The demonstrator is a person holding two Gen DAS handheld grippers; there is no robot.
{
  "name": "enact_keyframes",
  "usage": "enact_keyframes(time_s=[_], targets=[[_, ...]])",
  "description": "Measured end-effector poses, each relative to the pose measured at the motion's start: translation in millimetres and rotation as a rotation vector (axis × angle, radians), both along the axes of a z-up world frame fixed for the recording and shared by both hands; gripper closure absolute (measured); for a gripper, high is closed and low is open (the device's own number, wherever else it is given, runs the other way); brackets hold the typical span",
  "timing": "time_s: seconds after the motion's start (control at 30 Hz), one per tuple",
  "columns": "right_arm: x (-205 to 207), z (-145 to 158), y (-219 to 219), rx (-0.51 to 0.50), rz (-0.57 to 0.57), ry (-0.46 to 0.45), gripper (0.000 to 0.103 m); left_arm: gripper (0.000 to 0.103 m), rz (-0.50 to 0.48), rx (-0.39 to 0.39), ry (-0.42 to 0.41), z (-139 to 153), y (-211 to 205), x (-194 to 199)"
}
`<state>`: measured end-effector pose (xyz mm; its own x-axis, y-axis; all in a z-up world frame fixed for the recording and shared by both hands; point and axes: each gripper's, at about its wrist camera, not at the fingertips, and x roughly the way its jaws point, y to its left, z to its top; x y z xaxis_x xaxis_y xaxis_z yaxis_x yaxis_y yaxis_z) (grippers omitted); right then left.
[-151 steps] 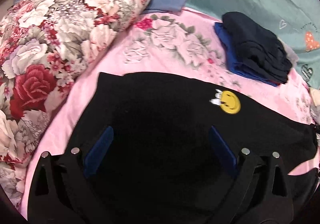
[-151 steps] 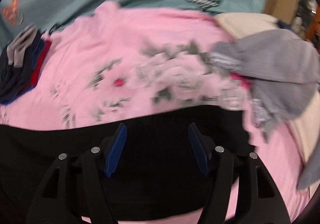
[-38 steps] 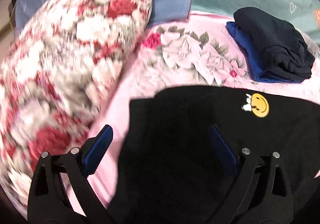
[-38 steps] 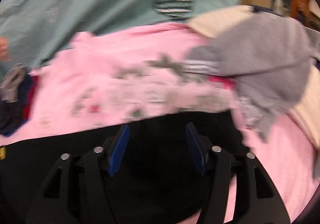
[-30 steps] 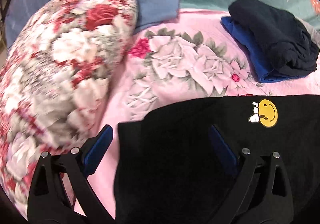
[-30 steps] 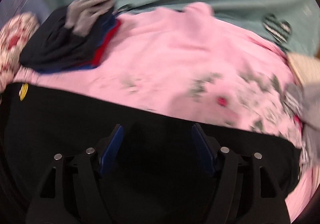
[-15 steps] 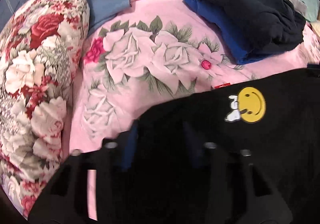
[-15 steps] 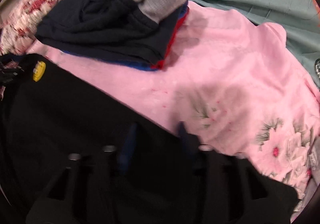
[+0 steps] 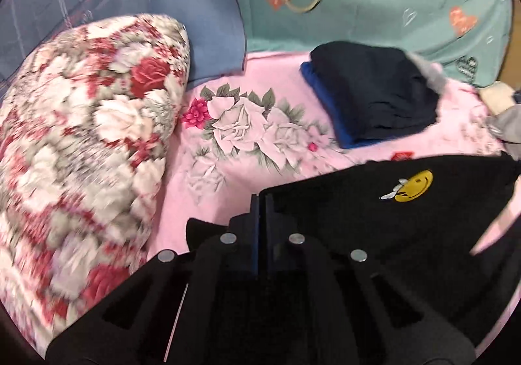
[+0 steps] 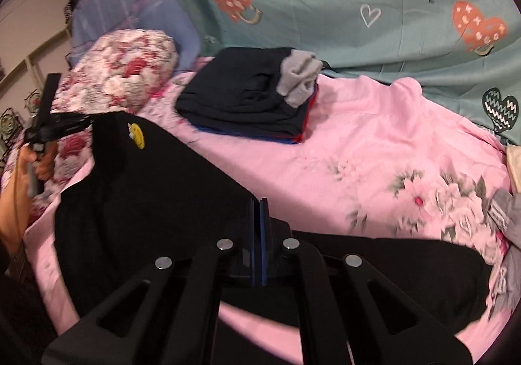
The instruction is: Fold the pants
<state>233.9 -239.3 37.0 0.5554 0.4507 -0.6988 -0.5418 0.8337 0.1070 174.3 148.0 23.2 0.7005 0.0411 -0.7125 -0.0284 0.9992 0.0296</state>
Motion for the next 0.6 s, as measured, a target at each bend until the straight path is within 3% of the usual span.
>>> enact_keyframes(time_s=[0.1,0.23,0.27,0.33,0.4,0.47,0.5,0.6], targets=[[-63.5,4.1,-13.9,0.031,0.034,0.001,0.100,0.100,-0.012,-0.019,-0.036,4.7,1.4,-46.2],[-133.3,-24.9,-17.8,0.065,0.066,0.057,0.100,0.096,0.002,-0.052,-0.007,-16.8,8.2,-94.5],[-141.2,-35.6,-16.4,0.062,0.067,0.071,0.100,0.091,0.009,-0.053,0.016,-25.6,9.3,-100.6],[-155.1,-58.8,-11.8,0.031,0.050,0.101,0.099,0.027,0.044,-0.061,0.099,-47.7,12.5,-110.1],[-151.8,-78.8,-10.8,0.017,0.017,0.150,0.091,0.022,0.071,-0.079,0.131,-61.1,17.2,-119.3],[-151.6,-91.7,-12.1,0.015,-0.031,0.172,0.070,0.020,0.093,-0.096,0.151,-66.4,20.9,-125.8],[-152.3,-93.4,-13.1,0.036,-0.042,0.174,0.066,0.014,0.111,-0.113,0.175,-69.0,24.3,-129.2],[-157.9,-87.2,-14.2,0.080,-0.056,0.143,0.060,0.013,0.163,-0.192,0.199,-71.5,37.6,-136.1]])
